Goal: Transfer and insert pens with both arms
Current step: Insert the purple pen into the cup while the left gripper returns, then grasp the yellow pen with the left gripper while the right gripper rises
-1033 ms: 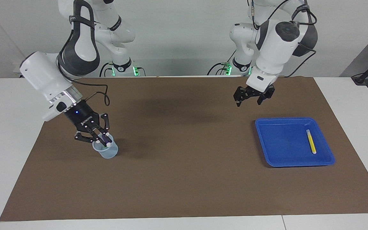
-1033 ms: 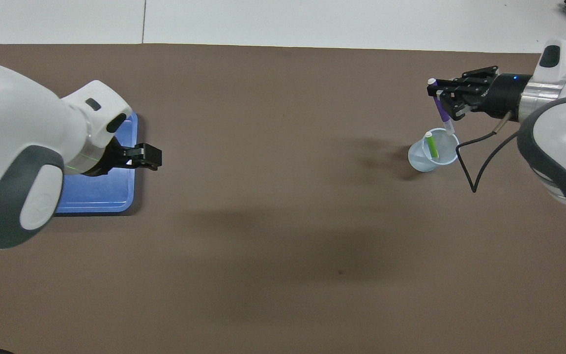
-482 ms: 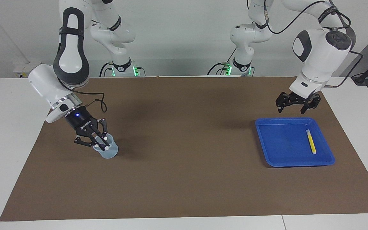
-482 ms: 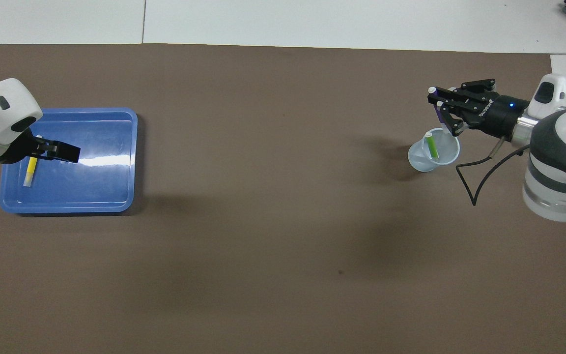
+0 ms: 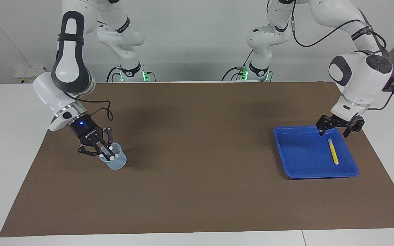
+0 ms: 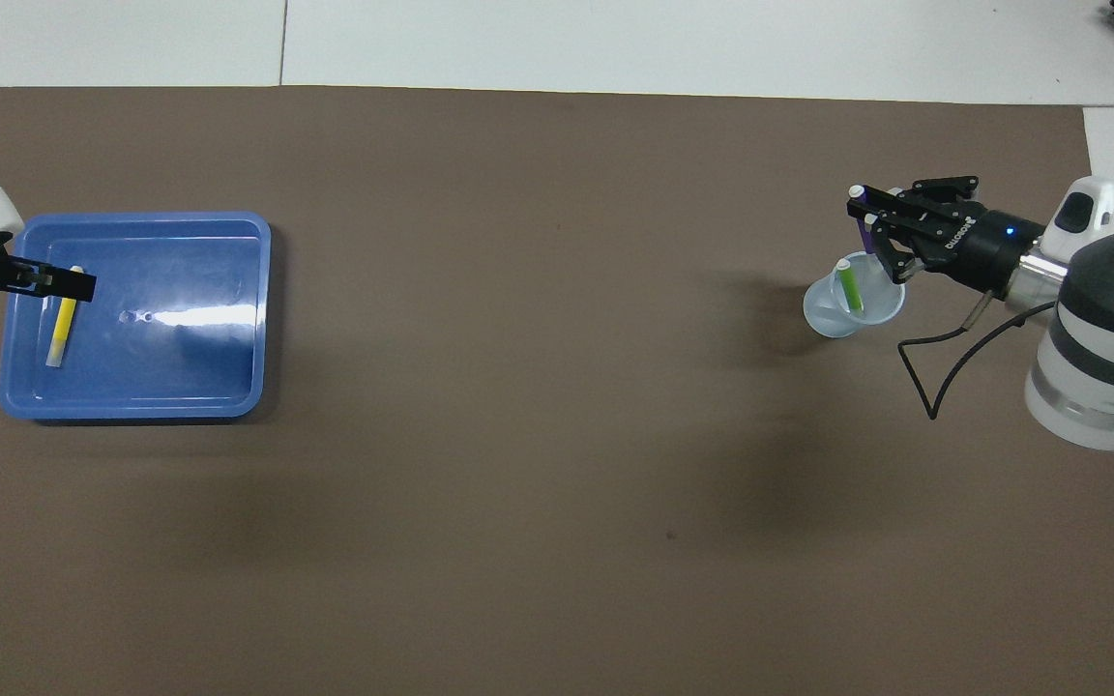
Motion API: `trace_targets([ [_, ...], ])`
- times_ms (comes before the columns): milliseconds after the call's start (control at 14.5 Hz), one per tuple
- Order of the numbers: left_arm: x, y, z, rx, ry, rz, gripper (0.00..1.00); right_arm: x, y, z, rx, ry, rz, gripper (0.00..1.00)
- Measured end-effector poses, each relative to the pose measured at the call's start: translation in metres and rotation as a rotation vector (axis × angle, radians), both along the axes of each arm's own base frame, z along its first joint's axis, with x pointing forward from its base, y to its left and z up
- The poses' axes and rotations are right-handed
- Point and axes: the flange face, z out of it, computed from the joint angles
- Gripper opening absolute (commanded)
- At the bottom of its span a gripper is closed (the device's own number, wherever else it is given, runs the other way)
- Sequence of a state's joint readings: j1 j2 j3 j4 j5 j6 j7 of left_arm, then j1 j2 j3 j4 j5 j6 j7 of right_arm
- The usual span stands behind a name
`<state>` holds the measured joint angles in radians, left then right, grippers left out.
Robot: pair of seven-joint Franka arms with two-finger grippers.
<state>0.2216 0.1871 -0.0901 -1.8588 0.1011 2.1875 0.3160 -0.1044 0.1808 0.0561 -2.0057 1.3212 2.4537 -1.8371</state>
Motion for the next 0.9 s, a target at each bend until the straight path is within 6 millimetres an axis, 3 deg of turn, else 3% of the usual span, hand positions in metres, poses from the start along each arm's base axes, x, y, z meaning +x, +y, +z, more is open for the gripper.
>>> trace_targets([
  [138, 0.006, 0.012, -0.026, -0.002, 0.011, -0.025, 1.00, -0.005, -0.004, -0.002, 0.008, 0.010, 0.000, 0.00],
  [344, 0.009, 0.014, -0.066, -0.011, 0.056, -0.056, 1.00, -0.016, -0.013, -0.008, 0.020, 0.012, -0.013, 0.00],
  [551, -0.001, 0.029, -0.105, -0.019, 0.074, -0.060, 1.00, -0.021, -0.015, -0.012, 0.031, -0.001, -0.019, 0.00],
  [620, -0.006, 0.035, -0.114, -0.021, 0.079, -0.058, 1.00, -0.021, -0.015, -0.013, 0.032, 0.001, -0.019, 0.22],
  [689, -0.009, 0.041, -0.118, -0.020, 0.081, -0.066, 1.00, -0.022, -0.015, -0.014, 0.032, 0.003, -0.020, 0.51],
  [757, -0.010, 0.045, -0.118, -0.017, 0.075, -0.081, 1.00, -0.023, -0.015, -0.016, 0.033, 0.006, -0.020, 1.00],
  [895, -0.012, 0.059, -0.116, -0.011, 0.066, -0.093, 1.00, -0.025, -0.015, -0.019, 0.033, 0.014, -0.021, 1.00],
])
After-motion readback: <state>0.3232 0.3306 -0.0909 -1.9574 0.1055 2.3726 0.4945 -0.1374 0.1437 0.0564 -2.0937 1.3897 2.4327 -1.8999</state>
